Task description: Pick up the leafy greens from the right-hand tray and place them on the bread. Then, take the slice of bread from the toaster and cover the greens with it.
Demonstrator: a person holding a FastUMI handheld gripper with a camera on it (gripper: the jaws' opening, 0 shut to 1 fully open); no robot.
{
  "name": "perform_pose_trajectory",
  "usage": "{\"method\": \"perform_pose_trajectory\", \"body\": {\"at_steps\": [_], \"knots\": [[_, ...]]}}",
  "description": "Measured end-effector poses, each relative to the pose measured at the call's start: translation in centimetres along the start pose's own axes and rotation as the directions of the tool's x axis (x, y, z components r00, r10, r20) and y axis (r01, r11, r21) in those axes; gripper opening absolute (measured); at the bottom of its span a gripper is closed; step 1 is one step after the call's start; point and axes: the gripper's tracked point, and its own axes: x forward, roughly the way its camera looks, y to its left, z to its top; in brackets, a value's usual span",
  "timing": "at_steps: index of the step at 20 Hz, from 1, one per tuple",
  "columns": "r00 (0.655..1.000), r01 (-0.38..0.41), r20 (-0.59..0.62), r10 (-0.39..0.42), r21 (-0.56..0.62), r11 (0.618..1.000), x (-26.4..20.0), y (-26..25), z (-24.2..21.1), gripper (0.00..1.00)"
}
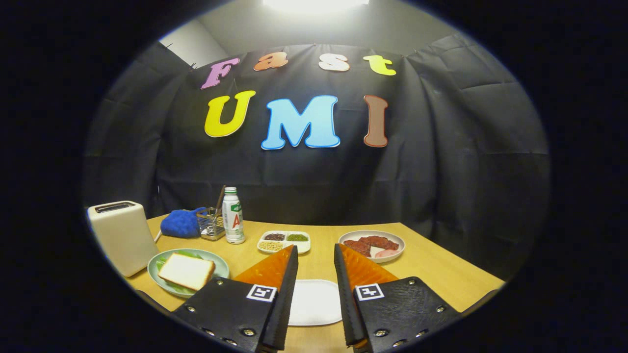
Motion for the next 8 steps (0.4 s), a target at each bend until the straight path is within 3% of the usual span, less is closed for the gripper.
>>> {"method": "perform_pose_trajectory", "body": {"at_steps": [3,8], "knots": [[1.000,-0.015,-0.014,0.015,0.017,1.000,-0.1,-4.1,-0.5,0.44],[0.998,-0.009,0.054,0.013,-0.069,0.998,-0.3,-12.9,0.0,0.44]]}}
